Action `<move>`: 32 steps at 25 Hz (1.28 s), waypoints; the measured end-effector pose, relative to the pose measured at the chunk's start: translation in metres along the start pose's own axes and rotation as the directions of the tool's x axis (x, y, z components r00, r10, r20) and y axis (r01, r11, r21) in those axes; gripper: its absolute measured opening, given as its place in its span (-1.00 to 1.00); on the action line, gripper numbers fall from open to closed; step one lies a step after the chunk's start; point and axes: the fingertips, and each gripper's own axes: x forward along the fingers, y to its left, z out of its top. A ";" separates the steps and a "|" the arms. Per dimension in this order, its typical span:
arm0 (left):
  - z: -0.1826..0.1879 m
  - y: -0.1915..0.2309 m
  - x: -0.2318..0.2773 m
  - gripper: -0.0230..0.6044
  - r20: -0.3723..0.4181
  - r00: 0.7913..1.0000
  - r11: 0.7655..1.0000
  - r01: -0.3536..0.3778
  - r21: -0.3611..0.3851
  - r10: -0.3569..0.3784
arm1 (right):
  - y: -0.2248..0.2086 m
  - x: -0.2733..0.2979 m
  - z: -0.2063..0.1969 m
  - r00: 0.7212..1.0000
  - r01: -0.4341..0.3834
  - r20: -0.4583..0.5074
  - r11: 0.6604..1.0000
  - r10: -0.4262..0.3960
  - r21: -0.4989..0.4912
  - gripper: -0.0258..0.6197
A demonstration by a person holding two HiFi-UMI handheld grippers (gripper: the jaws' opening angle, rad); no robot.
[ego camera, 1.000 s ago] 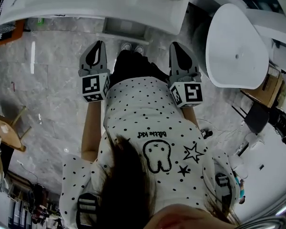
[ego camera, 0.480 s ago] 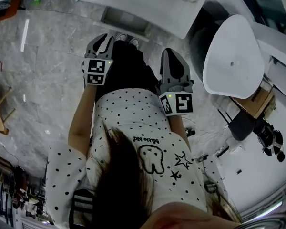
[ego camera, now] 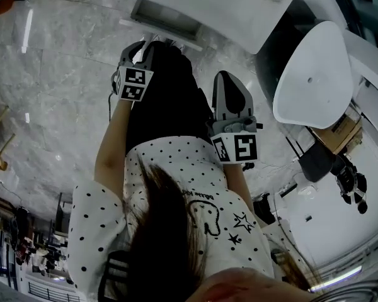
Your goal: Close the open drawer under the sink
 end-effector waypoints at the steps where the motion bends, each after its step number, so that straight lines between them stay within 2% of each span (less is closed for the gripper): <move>1: -0.003 -0.001 0.007 -0.66 -0.001 1.000 1.000 0.002 -0.007 -0.002 | 0.000 0.003 -0.003 1.000 -0.007 -0.004 1.000 0.007 0.003 -0.87; 10: -0.040 0.001 0.069 -0.58 -0.043 0.999 0.998 0.020 -0.062 -0.023 | 0.008 0.028 -0.033 0.998 -0.040 -0.039 0.998 0.042 0.049 -0.87; 16: -0.046 -0.002 0.100 -0.52 -0.044 0.998 0.997 0.051 -0.064 -0.054 | 0.003 0.031 -0.051 0.998 0.004 -0.069 0.997 0.001 0.072 -0.87; 24: -0.057 0.001 0.126 -0.40 -0.033 0.999 0.995 0.035 -0.090 -0.038 | 0.007 0.046 -0.081 0.993 0.028 -0.117 0.991 -0.013 0.128 -0.87; 29: -0.046 0.010 0.139 -0.41 0.015 1.000 0.995 0.007 -0.103 -0.005 | 0.007 0.057 -0.092 0.991 0.057 -0.126 0.988 -0.039 0.143 -0.87; 32: -0.045 0.006 0.140 -0.47 0.030 0.999 0.992 0.018 -0.127 -0.014 | 0.000 0.057 -0.094 0.989 0.094 -0.128 0.984 -0.074 0.153 -0.87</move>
